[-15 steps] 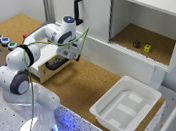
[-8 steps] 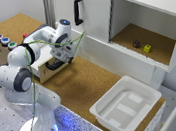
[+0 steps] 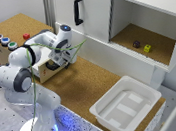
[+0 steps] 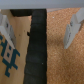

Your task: Close the drawer

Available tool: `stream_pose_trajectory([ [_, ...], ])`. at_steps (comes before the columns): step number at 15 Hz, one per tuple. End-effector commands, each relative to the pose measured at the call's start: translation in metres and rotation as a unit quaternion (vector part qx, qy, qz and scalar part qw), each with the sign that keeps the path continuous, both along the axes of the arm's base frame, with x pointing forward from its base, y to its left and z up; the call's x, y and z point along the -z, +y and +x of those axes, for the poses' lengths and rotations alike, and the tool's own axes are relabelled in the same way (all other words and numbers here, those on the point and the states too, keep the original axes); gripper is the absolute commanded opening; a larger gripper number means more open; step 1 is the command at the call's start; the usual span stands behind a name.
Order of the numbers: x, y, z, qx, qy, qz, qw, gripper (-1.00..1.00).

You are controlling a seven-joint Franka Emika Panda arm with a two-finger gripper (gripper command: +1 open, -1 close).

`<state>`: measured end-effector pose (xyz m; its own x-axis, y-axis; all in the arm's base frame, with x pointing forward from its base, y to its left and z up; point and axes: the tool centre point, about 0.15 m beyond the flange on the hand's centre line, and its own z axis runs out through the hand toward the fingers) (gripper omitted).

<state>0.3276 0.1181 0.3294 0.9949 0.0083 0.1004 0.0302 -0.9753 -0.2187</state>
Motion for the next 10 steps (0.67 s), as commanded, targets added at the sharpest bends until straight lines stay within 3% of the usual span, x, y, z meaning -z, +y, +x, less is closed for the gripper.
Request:
stream_pose_trajectory([
  [1, 0.007, 0.012, 0.002, 0.006, -0.039, -0.021, 0.999, -1.00],
  [6, 0.001, 0.000, -0.004, 0.013, -0.034, -0.048, 0.998, -1.00],
  [10, 0.006, 0.008, 0.000, 0.010, -0.033, -0.050, 0.998, -1.00],
])
